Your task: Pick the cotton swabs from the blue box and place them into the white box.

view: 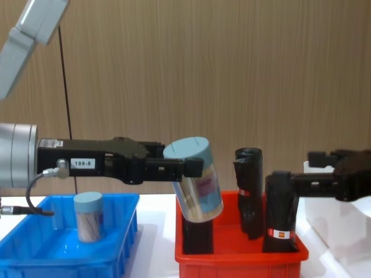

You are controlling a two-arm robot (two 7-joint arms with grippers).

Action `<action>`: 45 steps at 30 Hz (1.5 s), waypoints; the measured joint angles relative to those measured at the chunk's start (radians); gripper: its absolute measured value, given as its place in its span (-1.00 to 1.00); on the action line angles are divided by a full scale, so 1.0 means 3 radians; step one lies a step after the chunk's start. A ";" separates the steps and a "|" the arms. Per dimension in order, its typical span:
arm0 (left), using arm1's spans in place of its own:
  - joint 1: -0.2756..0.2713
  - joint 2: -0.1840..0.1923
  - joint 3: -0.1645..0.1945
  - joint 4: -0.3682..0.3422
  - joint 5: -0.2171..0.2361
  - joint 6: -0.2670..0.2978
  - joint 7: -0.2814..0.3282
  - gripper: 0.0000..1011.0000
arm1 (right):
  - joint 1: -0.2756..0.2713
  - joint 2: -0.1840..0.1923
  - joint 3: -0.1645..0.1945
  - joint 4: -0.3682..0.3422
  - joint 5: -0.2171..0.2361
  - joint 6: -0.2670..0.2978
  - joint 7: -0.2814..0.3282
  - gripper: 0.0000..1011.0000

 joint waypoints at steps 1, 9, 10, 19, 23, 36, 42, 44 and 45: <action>0.0000 0.0000 0.0000 0.0000 0.0000 0.0000 0.0000 0.32 | 0.0015 0.0000 -0.0008 0.0009 -0.0008 0.0008 0.0035 0.98; 0.0000 0.0000 0.0000 0.0000 0.0000 0.0000 -0.0002 0.32 | 0.0128 -0.0037 -0.0089 0.0095 -0.0106 0.0067 0.0320 0.98; 0.0000 0.0000 0.0000 0.0000 0.0000 0.0000 -0.0002 0.32 | 0.0147 -0.0049 -0.0105 0.0111 -0.0128 0.0074 0.0358 0.98; 0.0000 0.0000 0.0000 0.0000 0.0000 0.0000 -0.0002 0.32 | 0.0258 -0.0130 -0.0197 0.0221 -0.0227 0.0096 0.0520 0.98; 0.0000 0.0000 0.0000 0.0000 0.0000 0.0000 -0.0002 0.32 | 0.0317 -0.0179 -0.0244 0.0284 -0.0275 0.0097 0.0569 0.98; 0.0000 0.0000 0.0000 0.0000 0.0000 0.0000 -0.0002 0.32 | 0.0497 -0.0342 -0.0374 0.0489 -0.0395 0.0089 0.0650 0.98; 0.0000 0.0000 0.0000 0.0000 0.0000 0.0000 -0.0002 0.32 | 0.0580 -0.0419 -0.0426 0.0592 -0.0441 0.0075 0.0654 0.98; 0.0000 0.0000 0.0000 0.0000 0.0000 0.0000 -0.0002 0.32 | 0.0598 -0.0436 -0.0437 0.0615 -0.0445 0.0071 0.0654 0.98; 0.0000 0.0000 0.0000 0.0000 0.0000 0.0000 -0.0002 0.32 | 0.0621 -0.0457 -0.0450 0.0644 -0.0455 0.0064 0.0652 0.98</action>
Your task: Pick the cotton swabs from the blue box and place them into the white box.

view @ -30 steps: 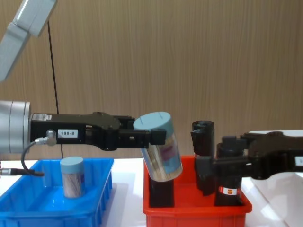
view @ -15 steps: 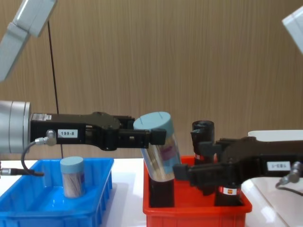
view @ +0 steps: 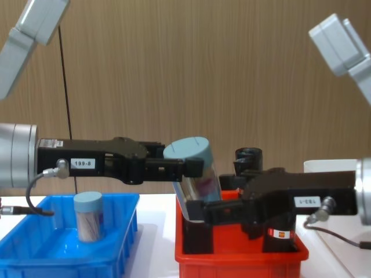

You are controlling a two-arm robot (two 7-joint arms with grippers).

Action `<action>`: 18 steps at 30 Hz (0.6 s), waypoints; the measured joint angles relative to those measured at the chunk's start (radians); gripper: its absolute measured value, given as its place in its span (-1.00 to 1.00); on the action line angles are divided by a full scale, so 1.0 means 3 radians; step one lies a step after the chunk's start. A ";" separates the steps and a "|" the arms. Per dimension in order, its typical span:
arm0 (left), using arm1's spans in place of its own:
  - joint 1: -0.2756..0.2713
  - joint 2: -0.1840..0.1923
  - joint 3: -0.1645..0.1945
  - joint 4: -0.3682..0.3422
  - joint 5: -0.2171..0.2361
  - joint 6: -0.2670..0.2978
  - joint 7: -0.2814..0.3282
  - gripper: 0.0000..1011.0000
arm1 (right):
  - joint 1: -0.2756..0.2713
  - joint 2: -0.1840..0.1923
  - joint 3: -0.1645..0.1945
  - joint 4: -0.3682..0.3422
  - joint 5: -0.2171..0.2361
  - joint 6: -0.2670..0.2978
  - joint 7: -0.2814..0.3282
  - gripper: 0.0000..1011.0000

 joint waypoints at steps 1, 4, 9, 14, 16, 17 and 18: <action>0.0000 0.0000 0.0000 0.0000 0.0000 0.0000 0.0000 0.32 | 0.0009 -0.0008 -0.0005 0.0012 -0.0005 -0.0003 -0.0001 0.98; 0.0000 0.0000 0.0000 0.0000 0.0000 0.0000 0.0000 0.32 | 0.0045 -0.0043 -0.0028 0.0062 -0.0015 -0.0015 -0.0012 0.98; 0.0000 0.0000 0.0000 0.0000 0.0000 0.0000 0.0000 0.32 | 0.0099 -0.0094 -0.0062 0.0142 -0.0041 -0.0042 -0.0030 0.98; 0.0000 0.0000 0.0000 0.0000 0.0000 0.0000 0.0000 0.32 | 0.0139 -0.0131 -0.0088 0.0214 -0.0063 -0.0072 -0.0051 0.98; 0.0000 0.0000 0.0000 0.0000 0.0000 0.0000 0.0000 0.32 | 0.0158 -0.0149 -0.0100 0.0250 -0.0067 -0.0088 -0.0061 0.98; 0.0000 0.0000 0.0000 0.0000 0.0000 0.0000 0.0000 0.32 | 0.0164 -0.0153 -0.0104 0.0261 -0.0068 -0.0095 -0.0067 0.98; 0.0000 0.0000 0.0000 0.0000 0.0000 0.0000 0.0000 0.32 | 0.0169 -0.0158 -0.0107 0.0272 -0.0070 -0.0099 -0.0071 0.98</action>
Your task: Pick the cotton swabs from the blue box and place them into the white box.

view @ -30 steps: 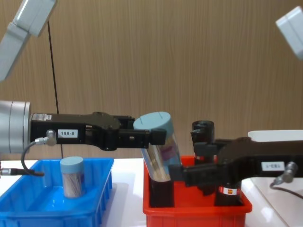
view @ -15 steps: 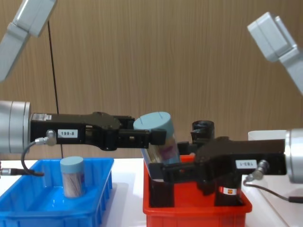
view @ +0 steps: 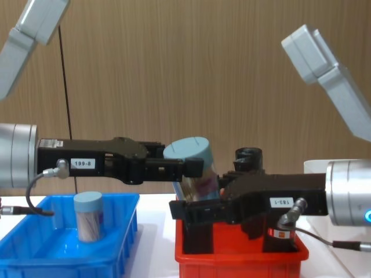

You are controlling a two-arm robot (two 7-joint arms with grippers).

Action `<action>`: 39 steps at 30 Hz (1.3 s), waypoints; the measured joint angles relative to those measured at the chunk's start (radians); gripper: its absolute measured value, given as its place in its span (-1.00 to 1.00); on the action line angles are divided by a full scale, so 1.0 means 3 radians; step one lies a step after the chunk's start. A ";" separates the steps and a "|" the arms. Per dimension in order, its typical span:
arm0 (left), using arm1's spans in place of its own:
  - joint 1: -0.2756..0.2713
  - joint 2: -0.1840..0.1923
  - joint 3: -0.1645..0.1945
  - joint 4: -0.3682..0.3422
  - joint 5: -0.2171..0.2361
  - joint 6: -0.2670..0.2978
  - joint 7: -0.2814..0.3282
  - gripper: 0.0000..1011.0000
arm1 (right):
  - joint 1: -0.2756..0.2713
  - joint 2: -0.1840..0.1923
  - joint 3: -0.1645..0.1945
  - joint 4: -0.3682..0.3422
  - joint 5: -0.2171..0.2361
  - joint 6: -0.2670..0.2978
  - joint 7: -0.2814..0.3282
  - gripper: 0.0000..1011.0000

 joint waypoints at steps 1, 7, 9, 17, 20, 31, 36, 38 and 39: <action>0.0000 0.0000 0.0000 0.0000 0.0000 0.0000 0.0000 0.32 | 0.0010 -0.0008 -0.0006 0.0022 -0.0003 -0.0010 -0.0006 0.98; 0.0000 0.0000 0.0000 0.0000 0.0000 0.0000 0.0000 0.32 | 0.0039 -0.0034 -0.0026 0.0089 -0.0013 -0.0046 -0.0033 0.80; 0.0000 0.0000 0.0000 0.0000 0.0000 0.0000 0.0000 0.32 | 0.0048 -0.0042 -0.0033 0.0111 -0.0013 -0.0057 -0.0045 0.71; 0.0000 0.0000 0.0000 0.0000 0.0000 0.0000 0.0002 0.32 | 0.0066 -0.0059 -0.0053 0.0160 0.0006 -0.0099 -0.0064 0.32; 0.0000 0.0000 0.0000 0.0000 0.0000 0.0000 0.0003 0.32 | 0.0071 -0.0061 -0.0058 0.0172 0.0019 -0.0110 -0.0071 0.32; 0.0000 0.0000 0.0000 0.0000 0.0000 0.0000 0.0000 0.70 | 0.0076 -0.0058 -0.0070 0.0183 0.0060 -0.0134 -0.0090 0.32; 0.0000 0.0000 0.0000 0.0000 0.0000 0.0000 0.0000 0.97 | 0.0060 -0.0030 -0.0066 0.0151 0.0098 -0.0145 -0.0108 0.32; 0.0000 0.0000 0.0000 0.0000 0.0000 0.0000 0.0000 0.99 | 0.0052 -0.0019 -0.0062 0.0140 0.0111 -0.0148 -0.0113 0.32; 0.0000 0.0000 0.0000 0.0000 0.0000 0.0000 0.0000 0.99 | 0.0048 -0.0013 -0.0059 0.0134 0.0117 -0.0149 -0.0116 0.32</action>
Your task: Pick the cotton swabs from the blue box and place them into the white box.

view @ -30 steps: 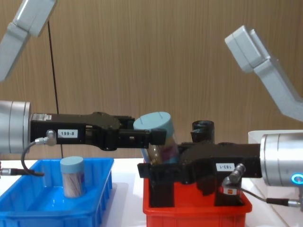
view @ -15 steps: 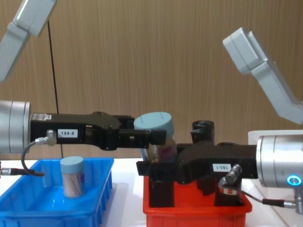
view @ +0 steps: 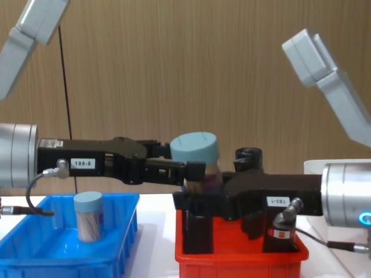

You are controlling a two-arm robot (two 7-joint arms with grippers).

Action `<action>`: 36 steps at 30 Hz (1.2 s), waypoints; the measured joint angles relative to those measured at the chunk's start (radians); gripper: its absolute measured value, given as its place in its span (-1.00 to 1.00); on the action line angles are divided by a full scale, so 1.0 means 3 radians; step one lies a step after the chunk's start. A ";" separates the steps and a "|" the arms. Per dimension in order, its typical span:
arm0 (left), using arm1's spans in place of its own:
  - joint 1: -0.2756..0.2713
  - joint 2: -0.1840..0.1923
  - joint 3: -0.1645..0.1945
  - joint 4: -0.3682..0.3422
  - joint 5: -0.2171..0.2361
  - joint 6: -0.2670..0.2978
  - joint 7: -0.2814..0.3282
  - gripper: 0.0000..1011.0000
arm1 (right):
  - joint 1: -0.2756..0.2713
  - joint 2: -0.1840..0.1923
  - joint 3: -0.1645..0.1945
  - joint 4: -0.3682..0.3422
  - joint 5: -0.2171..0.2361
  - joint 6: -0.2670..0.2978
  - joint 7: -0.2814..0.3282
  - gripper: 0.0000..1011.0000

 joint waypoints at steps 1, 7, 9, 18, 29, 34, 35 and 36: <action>0.0000 0.0000 0.0000 0.0000 0.0000 0.0000 0.0000 0.99 | -0.0005 0.0007 0.0004 -0.0007 0.0004 -0.0001 -0.0005 0.32; 0.0000 0.0000 0.0000 0.0000 0.0000 0.0000 0.0000 0.99 | -0.0062 0.0088 0.0052 -0.0078 0.0081 -0.0011 -0.0064 0.32; 0.0000 0.0000 0.0000 0.0000 0.0000 0.0000 0.0000 0.99 | -0.0089 0.0127 0.0076 -0.0109 0.0112 -0.0016 -0.0092 0.32; 0.0000 0.0000 0.0000 0.0000 0.0000 0.0000 0.0000 0.99 | -0.0237 0.0337 0.0215 -0.0248 0.0291 -0.0042 -0.0275 0.32; 0.0000 0.0000 0.0000 0.0000 0.0000 0.0000 0.0000 0.99 | -0.0456 0.0637 0.0436 -0.0415 0.0582 -0.0093 -0.0541 0.32; 0.0000 0.0000 0.0000 0.0000 0.0000 0.0000 0.0000 0.99 | -0.0528 0.0753 0.0530 -0.0466 0.0699 -0.0112 -0.0651 0.32; 0.0000 0.0000 0.0000 0.0000 0.0000 0.0000 0.0000 0.99 | -0.0545 0.0784 0.0559 -0.0478 0.0732 -0.0116 -0.0682 0.32; 0.0000 0.0000 0.0000 0.0000 0.0000 0.0000 0.0000 0.99 | -0.0552 0.0799 0.0572 -0.0483 0.0748 -0.0118 -0.0698 0.32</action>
